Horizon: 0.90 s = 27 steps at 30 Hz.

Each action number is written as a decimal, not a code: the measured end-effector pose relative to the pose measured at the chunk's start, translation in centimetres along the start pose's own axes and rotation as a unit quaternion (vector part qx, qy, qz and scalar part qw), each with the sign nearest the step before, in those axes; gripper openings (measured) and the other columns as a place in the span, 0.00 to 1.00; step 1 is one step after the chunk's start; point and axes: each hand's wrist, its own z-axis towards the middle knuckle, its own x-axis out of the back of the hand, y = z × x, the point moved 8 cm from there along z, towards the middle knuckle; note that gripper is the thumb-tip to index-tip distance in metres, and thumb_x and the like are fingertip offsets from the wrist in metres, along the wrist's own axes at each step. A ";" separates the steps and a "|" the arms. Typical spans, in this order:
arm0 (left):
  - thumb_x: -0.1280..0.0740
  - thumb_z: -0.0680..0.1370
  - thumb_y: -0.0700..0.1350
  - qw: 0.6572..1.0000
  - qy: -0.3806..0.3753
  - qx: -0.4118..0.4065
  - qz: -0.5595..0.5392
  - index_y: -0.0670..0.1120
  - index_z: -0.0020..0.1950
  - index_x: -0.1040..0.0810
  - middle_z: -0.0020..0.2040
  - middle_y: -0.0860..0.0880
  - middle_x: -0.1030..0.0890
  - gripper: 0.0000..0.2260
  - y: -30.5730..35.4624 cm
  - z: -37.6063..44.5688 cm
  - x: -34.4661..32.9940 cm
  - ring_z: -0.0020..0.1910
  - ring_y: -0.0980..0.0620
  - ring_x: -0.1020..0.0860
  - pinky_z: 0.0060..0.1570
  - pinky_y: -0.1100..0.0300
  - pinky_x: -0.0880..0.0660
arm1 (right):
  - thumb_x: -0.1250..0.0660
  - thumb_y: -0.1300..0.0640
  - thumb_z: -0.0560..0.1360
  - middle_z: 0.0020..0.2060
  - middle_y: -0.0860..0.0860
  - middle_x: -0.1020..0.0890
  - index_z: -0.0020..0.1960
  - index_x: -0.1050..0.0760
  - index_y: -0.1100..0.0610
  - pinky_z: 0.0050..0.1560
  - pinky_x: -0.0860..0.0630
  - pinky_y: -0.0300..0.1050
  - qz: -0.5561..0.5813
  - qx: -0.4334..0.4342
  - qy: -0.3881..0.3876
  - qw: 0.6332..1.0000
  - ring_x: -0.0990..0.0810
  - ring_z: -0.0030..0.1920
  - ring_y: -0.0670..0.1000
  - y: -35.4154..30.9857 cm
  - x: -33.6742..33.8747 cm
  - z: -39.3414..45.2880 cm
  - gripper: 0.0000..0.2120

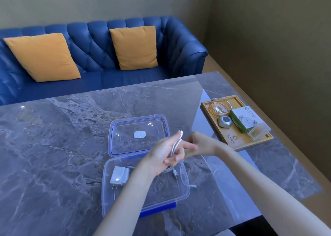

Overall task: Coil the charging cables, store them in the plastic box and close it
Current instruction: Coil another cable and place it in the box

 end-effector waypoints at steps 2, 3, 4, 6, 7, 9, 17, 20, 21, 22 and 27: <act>0.50 0.80 0.56 0.999 0.033 -0.011 0.041 0.42 0.42 0.19 0.17 0.54 0.36 0.25 -0.4 0.1 0.1 0.22 0.56 0.40 0.19 0.68 0.51 | 0.30 0.57 0.64 0.19 0.45 0.33 0.24 0.32 0.52 0.26 0.40 0.35 0.003 -0.001 0.010 1.000 0.38 0.21 0.43 -0.4 1.0 0.3 0.14; 0.51 0.80 0.55 0.998 0.049 -0.017 0.045 0.42 0.42 0.20 0.17 0.55 0.38 0.25 -0.4 0.1 0.1 0.21 0.57 0.41 0.19 0.68 0.50 | 0.31 0.61 0.67 0.18 0.44 0.32 0.25 0.30 0.51 0.26 0.40 0.33 0.005 0.003 0.020 1.000 0.36 0.21 0.42 -0.5 1.5 0.4 0.14; 0.52 0.81 0.53 0.997 0.063 -0.022 0.045 0.41 0.41 0.22 0.18 0.55 0.39 0.24 -0.4 0.2 0.3 0.19 0.59 0.43 0.20 0.68 0.49 | 0.32 0.63 0.68 0.17 0.43 0.30 0.27 0.28 0.50 0.26 0.40 0.31 0.006 0.011 0.028 1.000 0.35 0.21 0.41 -0.8 2.0 0.4 0.14; 0.54 0.81 0.50 0.994 0.084 -0.035 0.053 0.41 0.42 0.24 0.18 0.56 0.39 0.23 -0.4 0.3 0.5 0.18 0.59 0.45 0.23 0.65 0.48 | 0.34 0.63 0.71 0.17 0.43 0.29 0.31 0.25 0.54 0.24 0.39 0.29 0.020 0.021 0.037 0.999 0.34 0.20 0.42 -1.3 2.5 0.2 0.11; 0.53 0.82 0.50 0.993 0.092 -0.039 0.064 0.41 0.43 0.24 0.18 0.56 0.39 0.22 -0.4 0.3 0.5 0.18 0.59 0.44 0.24 0.64 0.48 | 0.35 0.63 0.72 0.18 0.45 0.29 0.33 0.24 0.56 0.23 0.39 0.28 0.029 0.022 0.040 0.999 0.35 0.19 0.42 -1.4 2.7 0.1 0.09; 0.52 0.82 0.48 0.989 0.107 -0.051 0.087 0.39 0.46 0.25 0.19 0.56 0.38 0.20 -0.5 0.3 0.6 0.19 0.59 0.43 0.25 0.64 0.46 | 0.37 0.63 0.72 0.22 0.51 0.29 0.34 0.24 0.60 0.23 0.38 0.31 0.035 0.014 0.046 0.998 0.36 0.19 0.43 -1.8 2.9 -0.2 0.09; 0.47 0.81 0.49 0.981 0.168 -0.081 0.045 0.41 0.35 0.26 0.19 0.50 0.25 0.20 -1.2 -0.1 1.9 0.16 0.55 0.30 0.22 0.63 0.37 | 0.39 0.63 0.71 0.24 0.54 0.27 0.38 0.23 0.62 0.22 0.29 0.40 0.027 -0.096 -0.053 0.994 0.30 0.19 0.51 -0.3 2.1 -0.8 0.07; 0.48 0.81 0.52 0.983 0.168 -0.062 0.046 0.39 0.33 0.25 0.19 0.49 0.23 0.24 -1.6 -0.6 2.3 0.14 0.56 0.35 0.21 0.64 0.41 | 0.39 0.64 0.72 0.22 0.51 0.27 0.38 0.22 0.61 0.23 0.31 0.39 0.050 -0.065 -0.054 0.995 0.31 0.19 0.49 -0.3 2.5 -1.0 0.08; 0.48 0.81 0.53 0.985 0.154 -0.055 0.053 0.39 0.34 0.24 0.20 0.49 0.23 0.25 -1.6 -0.6 2.1 0.13 0.56 0.37 0.22 0.63 0.43 | 0.40 0.64 0.73 0.22 0.50 0.27 0.38 0.22 0.60 0.23 0.32 0.38 0.053 -0.047 -0.044 0.997 0.32 0.20 0.49 -0.6 2.5 -0.9 0.09; 0.48 0.80 0.54 0.988 0.133 -0.047 0.061 0.39 0.35 0.23 0.21 0.48 0.22 0.26 -1.6 -0.6 1.7 0.13 0.57 0.39 0.23 0.61 0.44 | 0.40 0.64 0.74 0.23 0.51 0.28 0.38 0.23 0.59 0.22 0.33 0.37 0.047 -0.036 -0.032 0.998 0.32 0.21 0.50 -0.7 2.5 -0.8 0.09; 0.51 0.80 0.54 0.995 0.033 -0.067 0.059 0.42 0.44 0.18 0.21 0.49 0.22 0.25 -0.6 -0.7 -1.0 0.13 0.58 0.42 0.23 0.63 0.46 | 0.41 0.65 0.72 0.30 0.54 0.23 0.41 0.22 0.63 0.27 0.32 0.34 -0.016 -0.020 0.050 0.998 0.30 0.29 0.50 -0.6 1.5 0.9 0.09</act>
